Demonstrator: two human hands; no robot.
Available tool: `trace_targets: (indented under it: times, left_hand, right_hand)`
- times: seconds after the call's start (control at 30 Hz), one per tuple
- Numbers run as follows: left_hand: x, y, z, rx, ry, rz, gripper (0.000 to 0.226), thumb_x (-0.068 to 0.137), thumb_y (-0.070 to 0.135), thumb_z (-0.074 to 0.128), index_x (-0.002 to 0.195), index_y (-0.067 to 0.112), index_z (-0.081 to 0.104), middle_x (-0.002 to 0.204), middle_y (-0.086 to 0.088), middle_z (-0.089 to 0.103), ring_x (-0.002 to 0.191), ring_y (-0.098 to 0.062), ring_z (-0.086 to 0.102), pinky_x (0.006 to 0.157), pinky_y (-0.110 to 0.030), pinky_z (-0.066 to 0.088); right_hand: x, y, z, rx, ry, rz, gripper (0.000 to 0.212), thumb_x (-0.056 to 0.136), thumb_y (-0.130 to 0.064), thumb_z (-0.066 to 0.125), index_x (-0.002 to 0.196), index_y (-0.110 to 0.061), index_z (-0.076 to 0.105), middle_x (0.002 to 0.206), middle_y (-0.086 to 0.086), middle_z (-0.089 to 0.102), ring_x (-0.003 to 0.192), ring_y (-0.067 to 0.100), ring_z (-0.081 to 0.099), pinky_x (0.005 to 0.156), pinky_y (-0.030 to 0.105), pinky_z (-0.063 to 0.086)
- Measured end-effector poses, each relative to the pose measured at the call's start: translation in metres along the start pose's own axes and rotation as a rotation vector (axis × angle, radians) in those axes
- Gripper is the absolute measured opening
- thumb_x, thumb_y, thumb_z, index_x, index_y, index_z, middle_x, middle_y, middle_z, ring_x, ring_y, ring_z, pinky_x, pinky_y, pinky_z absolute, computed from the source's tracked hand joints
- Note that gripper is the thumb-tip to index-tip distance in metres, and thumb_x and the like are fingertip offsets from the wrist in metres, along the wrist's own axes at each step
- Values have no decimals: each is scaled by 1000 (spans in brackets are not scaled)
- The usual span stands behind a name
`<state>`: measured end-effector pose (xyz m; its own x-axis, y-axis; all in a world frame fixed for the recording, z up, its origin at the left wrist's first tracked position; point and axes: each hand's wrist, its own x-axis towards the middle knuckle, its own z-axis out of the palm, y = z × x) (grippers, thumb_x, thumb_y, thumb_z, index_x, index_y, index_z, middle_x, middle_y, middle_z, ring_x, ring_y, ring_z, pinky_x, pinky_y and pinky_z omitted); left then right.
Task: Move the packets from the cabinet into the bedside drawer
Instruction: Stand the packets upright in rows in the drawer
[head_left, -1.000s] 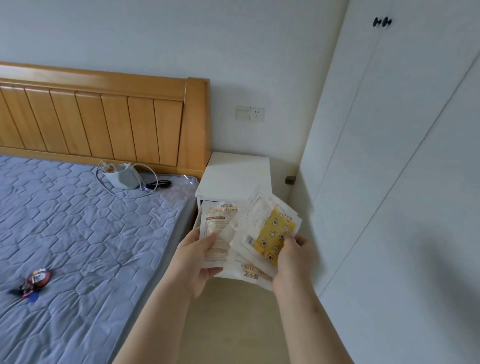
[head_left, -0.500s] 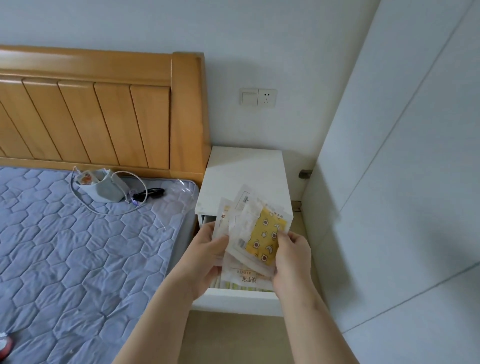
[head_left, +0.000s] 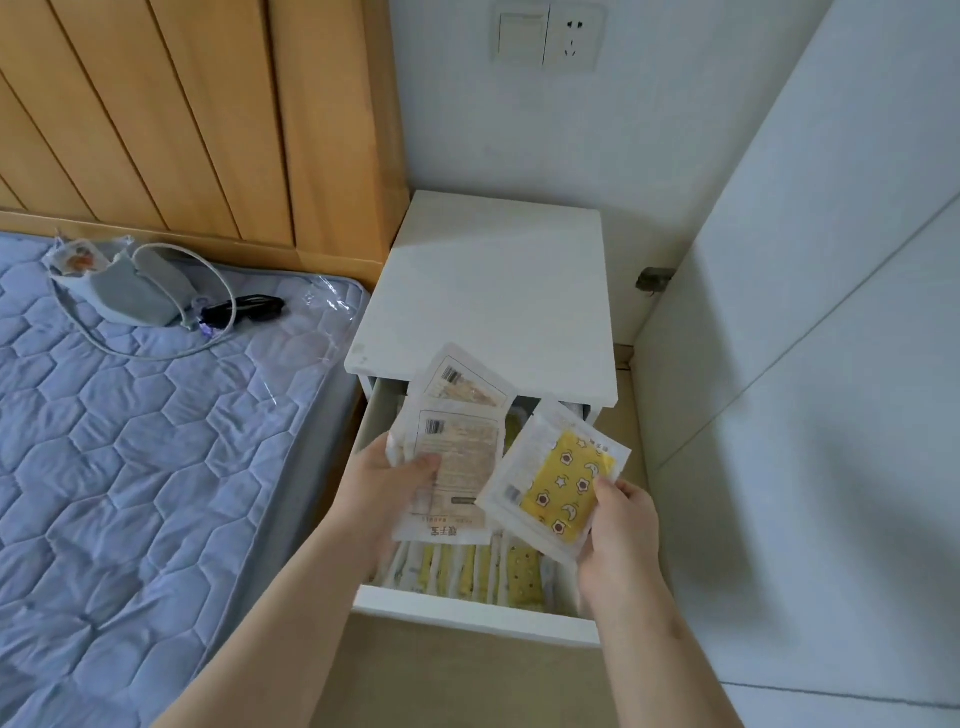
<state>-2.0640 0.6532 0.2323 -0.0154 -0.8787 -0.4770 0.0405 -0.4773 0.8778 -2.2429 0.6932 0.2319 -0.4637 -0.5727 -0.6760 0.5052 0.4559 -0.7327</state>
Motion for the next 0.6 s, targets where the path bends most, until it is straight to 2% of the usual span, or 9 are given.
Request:
trace_targets:
  times: [0.1,0.17,0.23,0.3,0.33,0.43,0.53,0.6]
  left_hand:
    - [49,-28,8,87,25,71,22,90,6,59,98,26,64,93,4,74,92,-22,69,86,-48,54]
    - [82,-50,13,209,44,139,23,92,8,58,96,31,61,96,7,71,96,-20,66,86,-45,54]
    - [111,-72,15,403,46,226,19,93,12,56,103,29,57,99,8,67,94,-15,63,78,-34,54]
    - [137,-95,15,608,62,312,19,94,14,53,107,27,52,92,11,62,82,-4,57,62,-21,45]
    - [149,-106,13,683,76,352,19,94,14,53,107,28,52,87,13,59,77,0,54,58,-19,40]
    - [185,-138,9,846,85,474,19,94,14,52,106,29,55,83,14,60,73,-5,55,59,-26,44]
    - [214,-173,5,941,68,515,21,94,14,53,108,29,58,91,11,65,82,-12,60,69,-32,51]
    - [228,-191,3,960,68,531,24,94,13,52,110,30,58,95,9,66,85,-14,61,72,-35,52]
  right_hand:
    - [52,16,-1,-41,5,40,9,99,-13,40,97,-17,48,89,7,62,76,23,61,77,43,51]
    - [89,29,1,-88,0,56,12,98,-11,40,105,-14,50,90,7,63,76,23,62,74,40,53]
    - [123,46,6,-144,-5,53,13,98,-9,41,105,-13,51,88,7,63,74,22,62,66,36,53]
    - [157,64,13,-222,-25,29,16,97,-5,39,98,-11,54,84,5,62,72,21,62,64,34,52]
    - [174,74,17,-265,-35,12,20,97,-4,38,92,-12,55,81,5,62,70,21,61,64,34,52]
    - [220,100,29,-341,-74,-36,30,96,0,35,78,-16,52,78,4,60,68,21,59,62,30,50]
    - [261,128,34,-374,-69,-43,23,96,1,35,85,-13,49,78,4,56,75,22,57,69,34,51]
    - [280,141,36,-400,-66,-69,19,95,2,35,98,-9,50,79,4,54,71,19,54,62,31,47]
